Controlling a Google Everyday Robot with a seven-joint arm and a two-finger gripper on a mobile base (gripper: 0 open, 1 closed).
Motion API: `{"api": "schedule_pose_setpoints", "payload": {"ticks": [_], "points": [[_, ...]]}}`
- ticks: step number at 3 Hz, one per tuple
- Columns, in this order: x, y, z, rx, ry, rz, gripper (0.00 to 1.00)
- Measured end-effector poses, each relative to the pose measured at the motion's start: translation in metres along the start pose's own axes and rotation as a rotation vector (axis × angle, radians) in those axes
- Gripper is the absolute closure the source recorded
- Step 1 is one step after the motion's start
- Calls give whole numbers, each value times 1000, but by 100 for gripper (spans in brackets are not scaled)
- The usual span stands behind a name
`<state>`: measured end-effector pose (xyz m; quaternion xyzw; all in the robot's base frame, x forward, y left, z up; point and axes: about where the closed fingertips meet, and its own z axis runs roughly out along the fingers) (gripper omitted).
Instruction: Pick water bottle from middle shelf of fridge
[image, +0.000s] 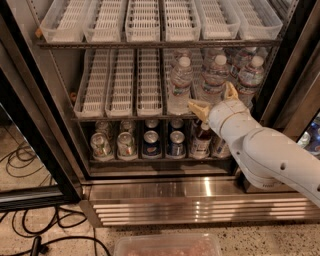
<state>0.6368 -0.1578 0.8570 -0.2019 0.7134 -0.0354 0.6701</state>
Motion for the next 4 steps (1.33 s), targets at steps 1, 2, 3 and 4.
{"api": "schedule_pose_setpoints", "payload": {"ticks": [1,2,3,4], "points": [[3,-5,7,25,3,-3,31],[4,-9,21,48,-2,10,31],[4,-11,25,53,-4,18,33],[4,-13,26,57,-5,21,52]]}}
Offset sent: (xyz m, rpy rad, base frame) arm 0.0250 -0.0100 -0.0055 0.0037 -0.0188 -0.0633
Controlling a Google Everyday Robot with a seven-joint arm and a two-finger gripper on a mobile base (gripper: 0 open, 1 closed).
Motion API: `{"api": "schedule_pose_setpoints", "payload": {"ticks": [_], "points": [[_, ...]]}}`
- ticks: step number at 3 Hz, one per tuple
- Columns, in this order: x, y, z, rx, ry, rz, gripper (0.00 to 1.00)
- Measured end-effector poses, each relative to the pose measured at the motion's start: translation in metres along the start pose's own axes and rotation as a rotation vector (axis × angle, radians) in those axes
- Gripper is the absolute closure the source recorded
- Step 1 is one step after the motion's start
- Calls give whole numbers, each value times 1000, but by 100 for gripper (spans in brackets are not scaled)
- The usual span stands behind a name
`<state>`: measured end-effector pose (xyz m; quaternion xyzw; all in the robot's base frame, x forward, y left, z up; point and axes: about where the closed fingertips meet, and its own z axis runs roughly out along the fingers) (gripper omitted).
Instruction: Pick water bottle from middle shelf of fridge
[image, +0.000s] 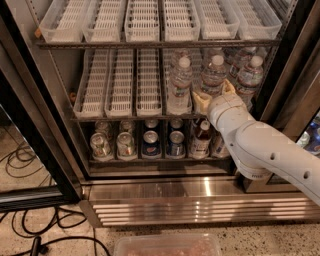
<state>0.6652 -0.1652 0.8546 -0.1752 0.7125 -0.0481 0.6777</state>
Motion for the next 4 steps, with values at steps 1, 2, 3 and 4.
{"api": "schedule_pose_setpoints", "payload": {"ticks": [1,2,3,4], "points": [[0,-1,1,2,-1,5,75],[0,-1,1,2,-1,5,100],[0,-1,1,2,-1,5,100],[-4,-2,-1,-4,-6,20,100]]}}
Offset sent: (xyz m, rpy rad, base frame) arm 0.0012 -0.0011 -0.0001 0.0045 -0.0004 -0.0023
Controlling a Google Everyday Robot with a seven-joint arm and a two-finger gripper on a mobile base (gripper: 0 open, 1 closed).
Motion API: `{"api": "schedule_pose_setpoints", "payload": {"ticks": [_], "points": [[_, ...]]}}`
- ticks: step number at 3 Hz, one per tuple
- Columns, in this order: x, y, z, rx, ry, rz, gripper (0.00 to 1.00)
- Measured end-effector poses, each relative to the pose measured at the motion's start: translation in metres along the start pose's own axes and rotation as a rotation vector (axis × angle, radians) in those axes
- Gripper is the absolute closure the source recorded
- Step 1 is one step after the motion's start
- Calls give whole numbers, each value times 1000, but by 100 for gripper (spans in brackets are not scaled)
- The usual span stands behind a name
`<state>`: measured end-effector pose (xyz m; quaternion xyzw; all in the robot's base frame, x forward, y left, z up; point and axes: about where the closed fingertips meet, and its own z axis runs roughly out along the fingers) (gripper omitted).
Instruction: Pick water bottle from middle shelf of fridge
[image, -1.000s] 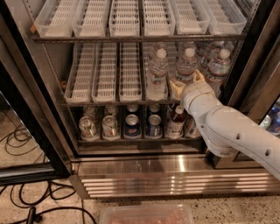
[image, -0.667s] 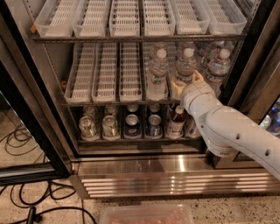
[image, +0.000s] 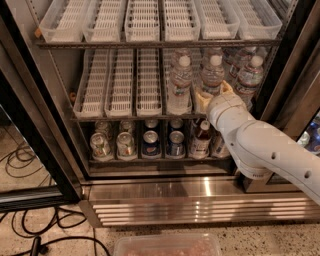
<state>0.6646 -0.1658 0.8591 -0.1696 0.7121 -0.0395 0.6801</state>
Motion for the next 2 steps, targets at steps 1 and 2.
{"api": "schedule_pose_setpoints", "payload": {"ticks": [1,2], "points": [[-12,-7,-6,6,-38,26,100],[-27,-17,-13,22,-87,63,100]]}}
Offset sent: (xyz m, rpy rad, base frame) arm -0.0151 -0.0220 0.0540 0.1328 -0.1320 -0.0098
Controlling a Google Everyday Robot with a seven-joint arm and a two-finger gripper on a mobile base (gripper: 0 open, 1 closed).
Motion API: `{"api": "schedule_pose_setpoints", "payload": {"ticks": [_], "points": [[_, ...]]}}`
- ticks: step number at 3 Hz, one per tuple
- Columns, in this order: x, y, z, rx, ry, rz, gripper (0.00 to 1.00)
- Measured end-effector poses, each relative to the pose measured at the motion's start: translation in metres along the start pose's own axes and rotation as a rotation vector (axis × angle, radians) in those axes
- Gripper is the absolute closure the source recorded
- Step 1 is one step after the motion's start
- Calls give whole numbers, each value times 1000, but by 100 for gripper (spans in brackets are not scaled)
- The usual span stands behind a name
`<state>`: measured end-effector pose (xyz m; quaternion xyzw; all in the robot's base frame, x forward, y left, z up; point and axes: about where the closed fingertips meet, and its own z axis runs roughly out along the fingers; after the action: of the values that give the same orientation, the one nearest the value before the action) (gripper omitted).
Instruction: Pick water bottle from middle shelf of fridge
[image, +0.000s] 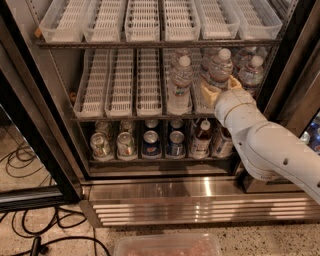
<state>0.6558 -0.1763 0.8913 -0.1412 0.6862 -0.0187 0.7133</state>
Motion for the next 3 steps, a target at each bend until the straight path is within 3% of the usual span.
{"api": "schedule_pose_setpoints", "payload": {"ticks": [2,3], "points": [[-30,-13,-22,11,-80,17,100],[-38,-16,-55,-2,-74,1,100]]}}
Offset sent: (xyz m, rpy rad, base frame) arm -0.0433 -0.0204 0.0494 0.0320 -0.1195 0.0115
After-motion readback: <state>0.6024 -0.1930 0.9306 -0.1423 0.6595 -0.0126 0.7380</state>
